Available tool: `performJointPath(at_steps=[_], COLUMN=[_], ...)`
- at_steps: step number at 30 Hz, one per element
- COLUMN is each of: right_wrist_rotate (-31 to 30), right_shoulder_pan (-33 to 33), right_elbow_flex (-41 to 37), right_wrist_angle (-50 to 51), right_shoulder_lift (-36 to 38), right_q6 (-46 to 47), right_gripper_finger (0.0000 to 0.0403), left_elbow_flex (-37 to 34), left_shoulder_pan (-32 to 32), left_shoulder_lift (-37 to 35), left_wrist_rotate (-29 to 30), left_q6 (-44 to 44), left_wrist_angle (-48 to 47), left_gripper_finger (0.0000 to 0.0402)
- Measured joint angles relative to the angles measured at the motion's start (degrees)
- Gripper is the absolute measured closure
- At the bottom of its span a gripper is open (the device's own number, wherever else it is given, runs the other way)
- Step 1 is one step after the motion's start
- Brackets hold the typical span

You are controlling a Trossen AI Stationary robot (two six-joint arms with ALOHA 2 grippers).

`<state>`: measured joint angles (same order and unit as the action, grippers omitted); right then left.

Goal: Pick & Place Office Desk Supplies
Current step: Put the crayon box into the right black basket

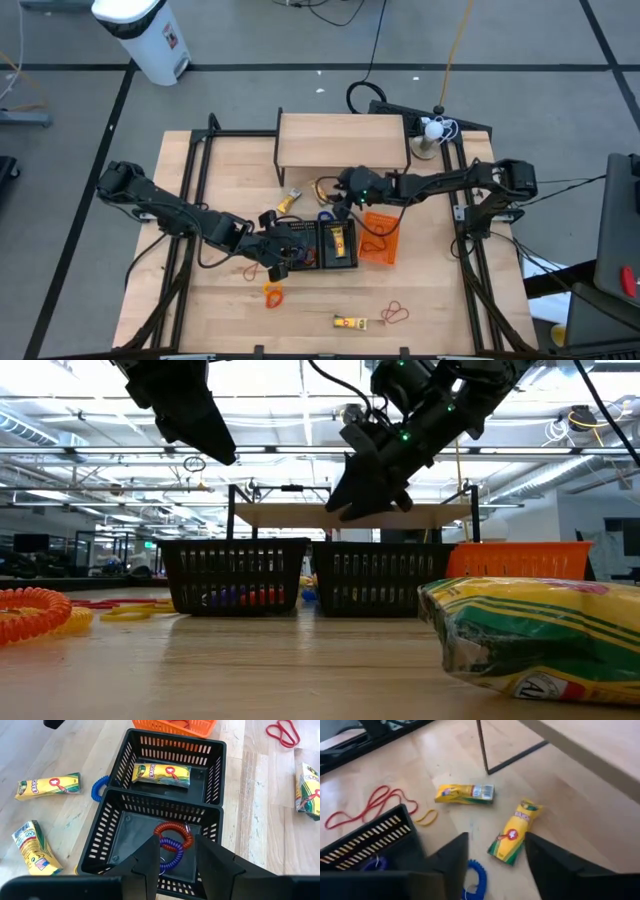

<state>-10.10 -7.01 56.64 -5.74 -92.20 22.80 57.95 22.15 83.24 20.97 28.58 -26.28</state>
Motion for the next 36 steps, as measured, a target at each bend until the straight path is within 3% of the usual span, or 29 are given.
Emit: performJointPath(at_steps=[3, 7, 25, 36], right_wrist_rotate=[-0.5, -5.3, -7.9, -9.6], right_shoulder_pan=[0.4, 1.8, 3.7, 3.6], right_elbow_flex=[0.0, 0.1, 0.1, 0.0], right_wrist_angle=[0.0, -0.4, -6.9, -8.1], right_shoulder_lift=[0.0, -2.0, -11.7, -12.8], right_q6=[2.1, 2.4, 9.3, 10.4], right_gripper_finger=[0.0169, 0.0155, 0.0181, 0.0181], left_elbow_flex=[0.0, 0.0, 0.0, 0.0], left_shoulder_pan=[0.0, 0.0, 0.0, 0.0], left_shoulder_lift=[0.0, 0.0, 0.0, 0.0], left_wrist_rotate=[0.0, 0.0, -0.6, -1.7], left_q6=[0.0, -0.2, 0.1, 0.2], left_wrist_angle=[0.0, 0.0, 0.0, 1.0], left_gripper_finger=[0.0279, 0.0279, 0.0279, 0.0279])
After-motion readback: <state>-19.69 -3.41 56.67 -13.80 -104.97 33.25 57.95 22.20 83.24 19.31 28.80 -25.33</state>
